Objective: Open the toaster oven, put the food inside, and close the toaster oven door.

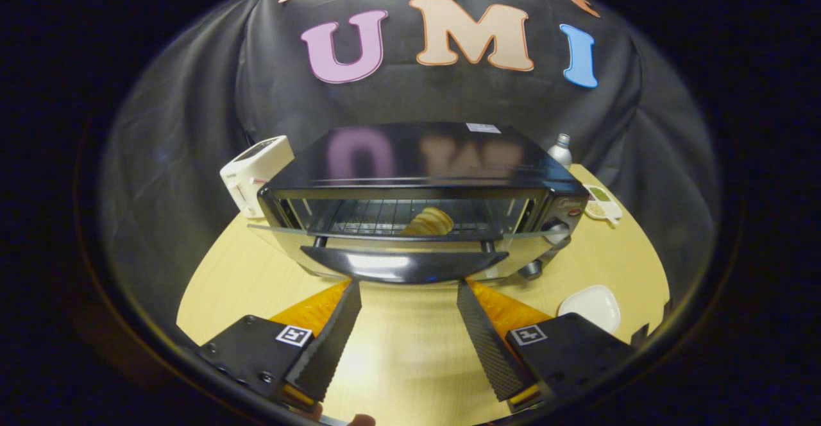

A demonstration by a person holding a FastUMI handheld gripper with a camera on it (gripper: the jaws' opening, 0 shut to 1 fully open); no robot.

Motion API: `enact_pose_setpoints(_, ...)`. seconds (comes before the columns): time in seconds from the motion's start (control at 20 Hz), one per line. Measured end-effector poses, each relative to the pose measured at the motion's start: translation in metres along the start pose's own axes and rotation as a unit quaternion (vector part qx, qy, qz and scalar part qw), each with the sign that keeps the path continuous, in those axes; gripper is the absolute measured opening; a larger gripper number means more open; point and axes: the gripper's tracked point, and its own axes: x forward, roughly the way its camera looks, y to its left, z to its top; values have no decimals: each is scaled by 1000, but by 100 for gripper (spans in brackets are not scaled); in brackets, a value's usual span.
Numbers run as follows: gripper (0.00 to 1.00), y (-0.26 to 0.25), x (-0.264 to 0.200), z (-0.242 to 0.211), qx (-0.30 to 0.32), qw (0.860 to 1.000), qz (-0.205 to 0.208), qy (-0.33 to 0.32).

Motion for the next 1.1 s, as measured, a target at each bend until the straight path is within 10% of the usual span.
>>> enact_pose_setpoints(0.5, 96, 4, -9, 25, 0, 1000, 18, -23)
enact_pose_setpoints(1.1, 95, 14, -99, 223, -7, 970, 43, -240)
